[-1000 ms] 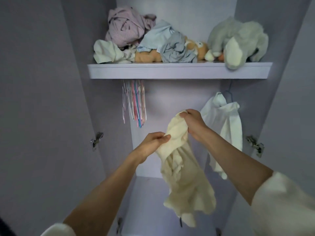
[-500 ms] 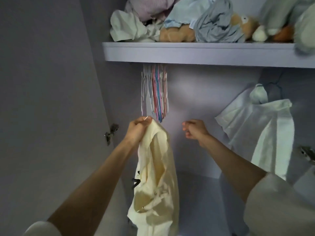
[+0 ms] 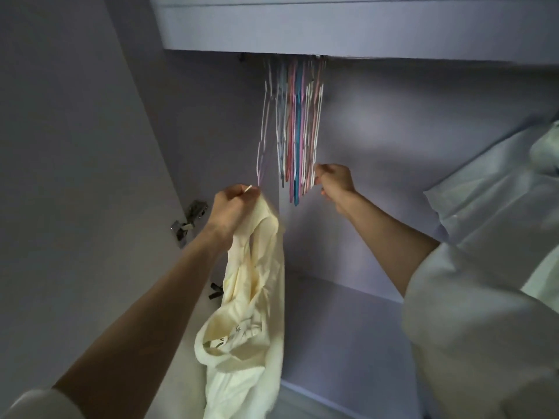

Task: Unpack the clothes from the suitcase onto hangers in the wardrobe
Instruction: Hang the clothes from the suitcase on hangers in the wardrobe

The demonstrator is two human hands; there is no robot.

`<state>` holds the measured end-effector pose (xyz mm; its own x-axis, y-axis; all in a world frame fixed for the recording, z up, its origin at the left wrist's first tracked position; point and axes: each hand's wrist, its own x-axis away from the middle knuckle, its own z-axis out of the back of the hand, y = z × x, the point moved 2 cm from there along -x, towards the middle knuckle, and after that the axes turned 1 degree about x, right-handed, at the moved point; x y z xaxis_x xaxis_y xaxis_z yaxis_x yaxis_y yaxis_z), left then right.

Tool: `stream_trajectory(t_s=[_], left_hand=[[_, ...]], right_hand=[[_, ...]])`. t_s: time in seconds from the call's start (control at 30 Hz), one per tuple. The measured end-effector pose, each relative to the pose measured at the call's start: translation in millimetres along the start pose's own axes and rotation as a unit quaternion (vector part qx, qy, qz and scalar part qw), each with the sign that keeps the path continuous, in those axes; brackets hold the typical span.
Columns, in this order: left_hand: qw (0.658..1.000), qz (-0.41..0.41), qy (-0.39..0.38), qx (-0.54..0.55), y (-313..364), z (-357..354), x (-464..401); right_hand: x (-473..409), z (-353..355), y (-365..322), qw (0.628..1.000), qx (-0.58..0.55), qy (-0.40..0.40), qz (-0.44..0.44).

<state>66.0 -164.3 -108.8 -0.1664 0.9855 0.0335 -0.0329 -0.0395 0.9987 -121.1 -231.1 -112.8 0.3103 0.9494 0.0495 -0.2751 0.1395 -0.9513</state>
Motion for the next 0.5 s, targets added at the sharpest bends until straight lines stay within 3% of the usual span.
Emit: stream_trajectory(t_s=[0.17,0.5], left_hand=[[1.0,-0.001,-0.009,0.001,-0.8,-5.7,-3.7],[0.999,-0.002,-0.049,0.004,1.7,-5.7,4.4]], right_hand=[[-12.4,-4.4,-2.6,0.999,0.03,-0.005,0.037],[-1.5,9.7,-14.9,0.996,0.014,0.065,0.066]])
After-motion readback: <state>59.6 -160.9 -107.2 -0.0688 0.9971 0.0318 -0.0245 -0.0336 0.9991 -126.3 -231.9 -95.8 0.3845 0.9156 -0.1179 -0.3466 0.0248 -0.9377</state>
